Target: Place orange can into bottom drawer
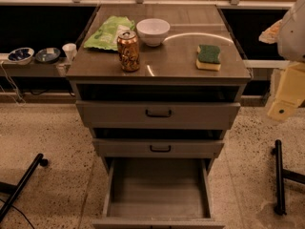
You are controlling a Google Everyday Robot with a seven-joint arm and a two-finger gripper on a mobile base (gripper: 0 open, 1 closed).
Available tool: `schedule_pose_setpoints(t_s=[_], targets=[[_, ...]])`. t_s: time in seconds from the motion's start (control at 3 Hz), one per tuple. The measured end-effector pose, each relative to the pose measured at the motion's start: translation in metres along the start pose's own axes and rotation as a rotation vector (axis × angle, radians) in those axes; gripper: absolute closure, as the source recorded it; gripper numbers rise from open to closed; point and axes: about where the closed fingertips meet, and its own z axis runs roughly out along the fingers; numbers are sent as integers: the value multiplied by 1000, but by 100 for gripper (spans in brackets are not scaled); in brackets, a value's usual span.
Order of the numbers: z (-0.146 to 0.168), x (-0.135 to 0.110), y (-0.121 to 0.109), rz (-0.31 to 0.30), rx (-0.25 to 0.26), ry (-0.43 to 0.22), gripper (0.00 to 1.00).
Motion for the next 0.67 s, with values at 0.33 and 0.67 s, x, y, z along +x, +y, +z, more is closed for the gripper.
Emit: schedule_pose_setpoints(t_s=[0.33, 0.67], targets=[[0, -1, -1, -1, 2, -1, 0], [19, -44, -22, -35, -4, -67, 0]])
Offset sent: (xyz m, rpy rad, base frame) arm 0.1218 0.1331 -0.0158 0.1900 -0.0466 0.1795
